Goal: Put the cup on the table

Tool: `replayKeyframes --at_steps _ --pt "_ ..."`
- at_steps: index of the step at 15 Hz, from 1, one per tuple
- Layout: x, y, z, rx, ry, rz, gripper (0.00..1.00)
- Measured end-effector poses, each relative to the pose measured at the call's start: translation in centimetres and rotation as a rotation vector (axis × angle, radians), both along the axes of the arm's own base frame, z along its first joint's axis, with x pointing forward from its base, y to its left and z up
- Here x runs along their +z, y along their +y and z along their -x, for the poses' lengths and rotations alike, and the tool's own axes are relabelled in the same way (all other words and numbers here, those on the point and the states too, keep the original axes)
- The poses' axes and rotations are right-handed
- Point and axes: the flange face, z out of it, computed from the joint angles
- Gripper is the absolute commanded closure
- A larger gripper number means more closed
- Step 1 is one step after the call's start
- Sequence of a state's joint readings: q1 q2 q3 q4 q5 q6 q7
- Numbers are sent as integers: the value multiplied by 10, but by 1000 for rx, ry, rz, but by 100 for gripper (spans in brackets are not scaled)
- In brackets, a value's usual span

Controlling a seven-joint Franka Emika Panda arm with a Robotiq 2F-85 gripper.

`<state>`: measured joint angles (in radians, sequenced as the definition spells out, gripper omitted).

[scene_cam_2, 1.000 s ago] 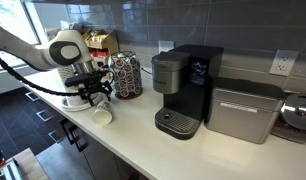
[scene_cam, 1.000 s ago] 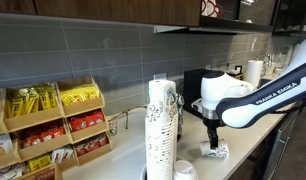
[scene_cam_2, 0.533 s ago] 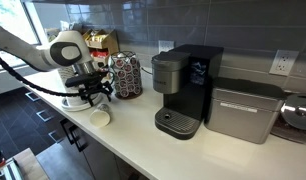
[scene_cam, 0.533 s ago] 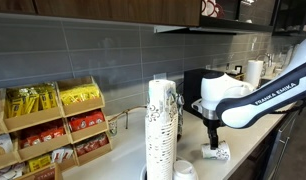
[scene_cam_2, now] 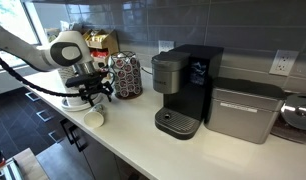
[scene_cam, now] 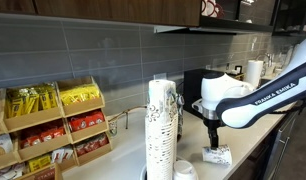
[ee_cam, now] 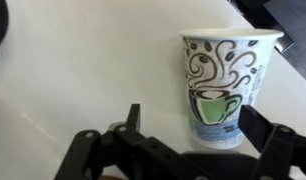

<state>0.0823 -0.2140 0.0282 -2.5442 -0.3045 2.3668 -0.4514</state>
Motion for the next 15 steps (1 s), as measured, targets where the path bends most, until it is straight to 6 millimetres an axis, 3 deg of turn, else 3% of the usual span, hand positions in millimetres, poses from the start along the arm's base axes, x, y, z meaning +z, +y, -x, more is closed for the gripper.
replayKeyframes --at_steps 15 --pt "-9 -1 0 -3 20 1 0"
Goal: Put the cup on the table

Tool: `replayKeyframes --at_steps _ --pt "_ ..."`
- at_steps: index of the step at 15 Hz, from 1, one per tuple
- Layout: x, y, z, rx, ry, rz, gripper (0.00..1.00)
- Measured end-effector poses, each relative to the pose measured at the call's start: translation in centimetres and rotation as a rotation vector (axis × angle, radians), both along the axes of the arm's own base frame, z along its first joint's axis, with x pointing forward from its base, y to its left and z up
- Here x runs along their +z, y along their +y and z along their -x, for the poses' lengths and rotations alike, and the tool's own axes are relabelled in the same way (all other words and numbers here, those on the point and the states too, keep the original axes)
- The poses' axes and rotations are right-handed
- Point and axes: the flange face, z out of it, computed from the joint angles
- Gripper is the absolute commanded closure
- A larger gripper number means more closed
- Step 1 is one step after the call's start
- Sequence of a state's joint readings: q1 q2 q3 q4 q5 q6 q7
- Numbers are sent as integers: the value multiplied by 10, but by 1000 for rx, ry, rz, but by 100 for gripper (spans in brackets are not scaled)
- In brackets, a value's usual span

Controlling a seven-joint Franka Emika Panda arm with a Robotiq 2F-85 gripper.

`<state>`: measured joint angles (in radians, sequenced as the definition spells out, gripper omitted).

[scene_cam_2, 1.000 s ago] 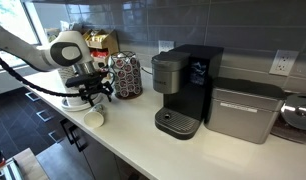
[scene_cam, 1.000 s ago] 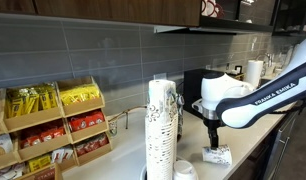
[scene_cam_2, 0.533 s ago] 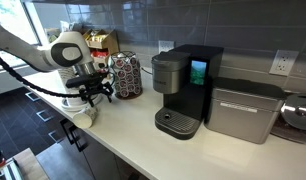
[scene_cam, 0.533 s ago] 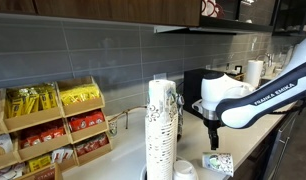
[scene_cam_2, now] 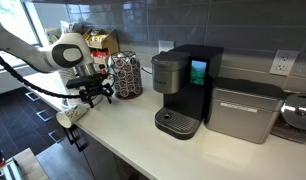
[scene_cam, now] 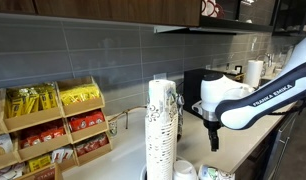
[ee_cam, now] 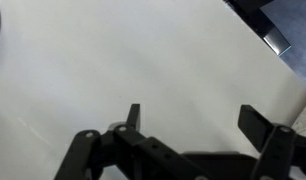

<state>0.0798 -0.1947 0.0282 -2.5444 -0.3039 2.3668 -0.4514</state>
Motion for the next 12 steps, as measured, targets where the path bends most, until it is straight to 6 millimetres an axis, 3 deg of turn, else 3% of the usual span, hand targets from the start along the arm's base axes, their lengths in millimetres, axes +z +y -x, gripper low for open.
replayKeyframes --at_steps 9,12 --pt "-2 0 0 -1 5 0 0" --pt "5 -1 -1 6 -8 -4 0"
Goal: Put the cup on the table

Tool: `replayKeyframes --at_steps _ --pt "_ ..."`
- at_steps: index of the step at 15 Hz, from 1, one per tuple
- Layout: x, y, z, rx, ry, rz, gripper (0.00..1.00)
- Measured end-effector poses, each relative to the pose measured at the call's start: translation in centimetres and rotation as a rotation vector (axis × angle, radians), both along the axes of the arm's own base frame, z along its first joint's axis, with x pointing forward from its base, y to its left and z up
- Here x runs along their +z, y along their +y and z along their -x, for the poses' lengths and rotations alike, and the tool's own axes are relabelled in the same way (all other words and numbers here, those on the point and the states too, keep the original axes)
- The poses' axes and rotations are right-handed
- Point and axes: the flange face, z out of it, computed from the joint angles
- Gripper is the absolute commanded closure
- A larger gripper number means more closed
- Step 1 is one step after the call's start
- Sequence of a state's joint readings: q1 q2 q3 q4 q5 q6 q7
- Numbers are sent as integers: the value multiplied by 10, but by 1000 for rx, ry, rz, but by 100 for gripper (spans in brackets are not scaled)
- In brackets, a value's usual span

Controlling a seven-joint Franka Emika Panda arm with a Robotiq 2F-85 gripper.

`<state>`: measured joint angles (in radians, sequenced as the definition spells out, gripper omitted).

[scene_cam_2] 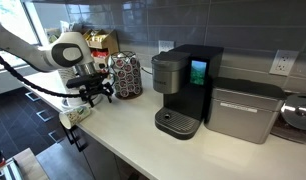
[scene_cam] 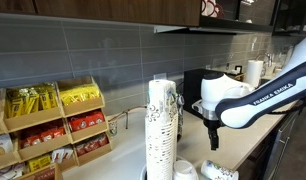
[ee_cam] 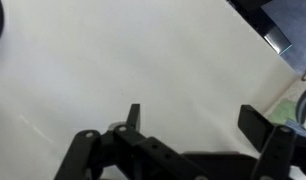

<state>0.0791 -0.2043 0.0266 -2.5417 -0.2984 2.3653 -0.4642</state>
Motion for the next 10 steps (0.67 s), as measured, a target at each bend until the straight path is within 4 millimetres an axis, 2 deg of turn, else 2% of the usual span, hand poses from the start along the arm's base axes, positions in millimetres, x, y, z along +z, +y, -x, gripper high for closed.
replayKeyframes --at_steps 6,10 --pt "37 -21 10 100 -3 6 0" --pt "55 -39 27 282 36 10 0"
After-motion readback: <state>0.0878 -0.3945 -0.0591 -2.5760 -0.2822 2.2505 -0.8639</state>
